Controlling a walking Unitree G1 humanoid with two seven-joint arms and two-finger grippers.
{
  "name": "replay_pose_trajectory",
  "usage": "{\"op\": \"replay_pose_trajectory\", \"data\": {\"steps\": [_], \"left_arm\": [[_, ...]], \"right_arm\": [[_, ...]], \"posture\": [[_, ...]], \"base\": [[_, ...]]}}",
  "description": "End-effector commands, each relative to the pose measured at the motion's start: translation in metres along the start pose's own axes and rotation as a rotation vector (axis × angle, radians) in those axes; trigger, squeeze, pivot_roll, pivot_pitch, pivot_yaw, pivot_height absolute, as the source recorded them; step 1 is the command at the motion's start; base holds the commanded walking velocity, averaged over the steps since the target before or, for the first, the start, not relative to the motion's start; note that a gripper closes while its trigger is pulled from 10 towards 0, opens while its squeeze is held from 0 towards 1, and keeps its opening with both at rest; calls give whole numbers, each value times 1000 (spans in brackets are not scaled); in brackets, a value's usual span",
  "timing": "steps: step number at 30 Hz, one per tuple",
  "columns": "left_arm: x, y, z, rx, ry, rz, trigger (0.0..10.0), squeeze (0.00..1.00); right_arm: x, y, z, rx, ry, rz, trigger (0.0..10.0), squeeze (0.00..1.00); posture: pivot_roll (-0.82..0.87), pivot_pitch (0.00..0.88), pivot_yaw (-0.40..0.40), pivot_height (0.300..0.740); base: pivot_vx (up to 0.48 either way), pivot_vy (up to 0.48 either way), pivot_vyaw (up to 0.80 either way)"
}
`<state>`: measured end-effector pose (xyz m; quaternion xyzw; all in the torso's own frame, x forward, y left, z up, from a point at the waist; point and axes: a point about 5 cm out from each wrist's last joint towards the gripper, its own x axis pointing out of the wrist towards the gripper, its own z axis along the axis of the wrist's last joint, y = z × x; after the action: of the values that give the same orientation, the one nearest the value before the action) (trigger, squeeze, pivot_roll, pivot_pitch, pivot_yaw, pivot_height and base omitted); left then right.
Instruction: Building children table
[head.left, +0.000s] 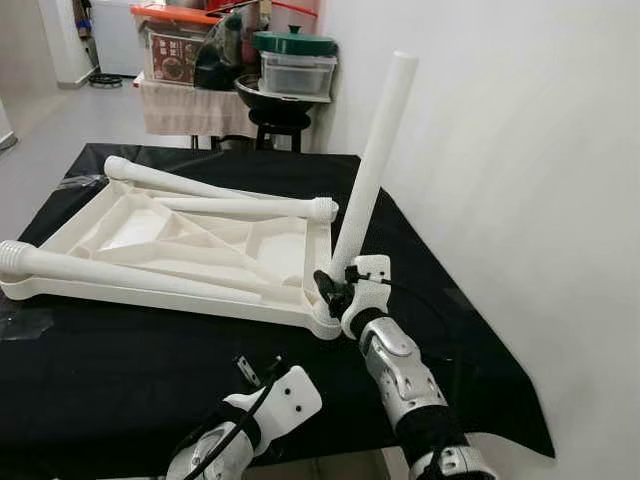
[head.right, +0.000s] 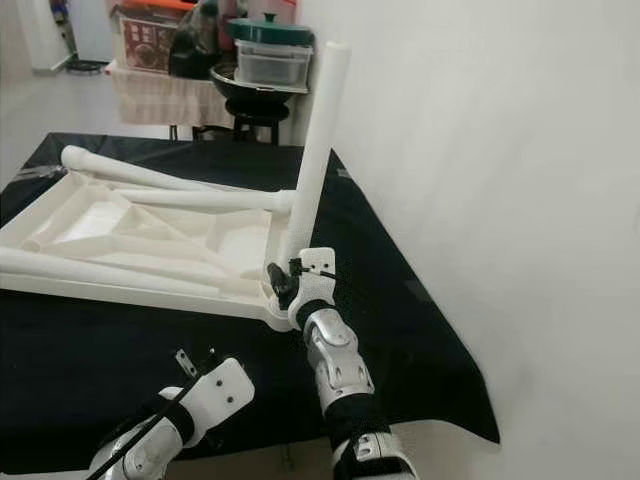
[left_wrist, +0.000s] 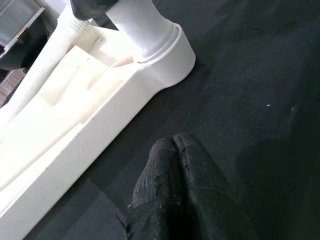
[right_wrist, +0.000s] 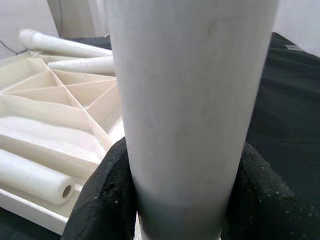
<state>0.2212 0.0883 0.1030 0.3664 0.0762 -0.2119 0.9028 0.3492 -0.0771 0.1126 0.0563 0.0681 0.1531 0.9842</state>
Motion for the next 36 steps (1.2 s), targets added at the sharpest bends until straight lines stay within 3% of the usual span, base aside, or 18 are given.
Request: {"op": "replay_pose_trajectory", "data": {"steps": [1, 3, 5, 7, 8, 9, 10, 14, 21, 22, 30, 36], "left_arm": [[0, -4, 2, 1, -7, -12, 10000, 0], [0, -4, 2, 0, -7, -12, 10000, 0], [1, -5, 2, -1, -6, -13, 10000, 0], [2, -5, 2, -2, -6, -14, 10000, 0], [2, -5, 2, -2, -6, -14, 10000, 0], [2, -5, 2, -2, -6, -14, 10000, 0], [3, -5, 2, -3, -5, -14, 10000, 0], [4, -5, 2, -4, -4, -15, 10000, 0], [2, -5, 1, -5, -2, -13, 10000, 0], [1, -5, 1, -5, -1, -13, 10000, 0], [-2, -5, 0, -5, 0, -11, 10000, 0], [-3, -6, 0, -6, 2, -11, 10000, 0]], "right_arm": [[-1, 7, -17, -6, 125, 53, 10000, 1000], [-2, 11, -13, -9, 119, 77, 10000, 1000], [4, 16, 4, -6, 69, 214, 10000, 1000], [7, 16, 12, -11, 38, 270, 10000, 1000], [10, 14, 21, -21, 12, 356, 10000, 63], [10, 14, 21, -21, 12, 356, 10000, 63], [12, 10, 28, -49, -4, 422, 10000, 0], [13, -6, 42, -146, 28, 651, 10000, 0], [13, -9, 45, -173, 108, 778, 10000, 0], [14, -8, 46, -164, 121, 771, 0, 0], [17, -11, 43, -135, 139, 741, 0, 0], [21, -19, 35, -277, 188, 556, 0, 0]], "posture": [[145, 0, -151, 740], [145, 0, -151, 740], [152, 0, -155, 740], [152, 0, -155, 740], [152, 0, -155, 740], [152, 0, -155, 740], [154, 0, -157, 740], [163, 0, -157, 740], [183, 0, -150, 740], [186, 0, -149, 740], [192, 0, -147, 740], [188, 0, -159, 740]], "base": [[0, 0, 0], [0, 0, 0], [0, 0, 0], [0, 0, 0], [0, 0, 0], [0, 0, 0], [0, 0, 0], [0, 0, 0], [0, 0, 0], [0, 0, 0], [0, 0, 0], [0, 0, 0]]}}
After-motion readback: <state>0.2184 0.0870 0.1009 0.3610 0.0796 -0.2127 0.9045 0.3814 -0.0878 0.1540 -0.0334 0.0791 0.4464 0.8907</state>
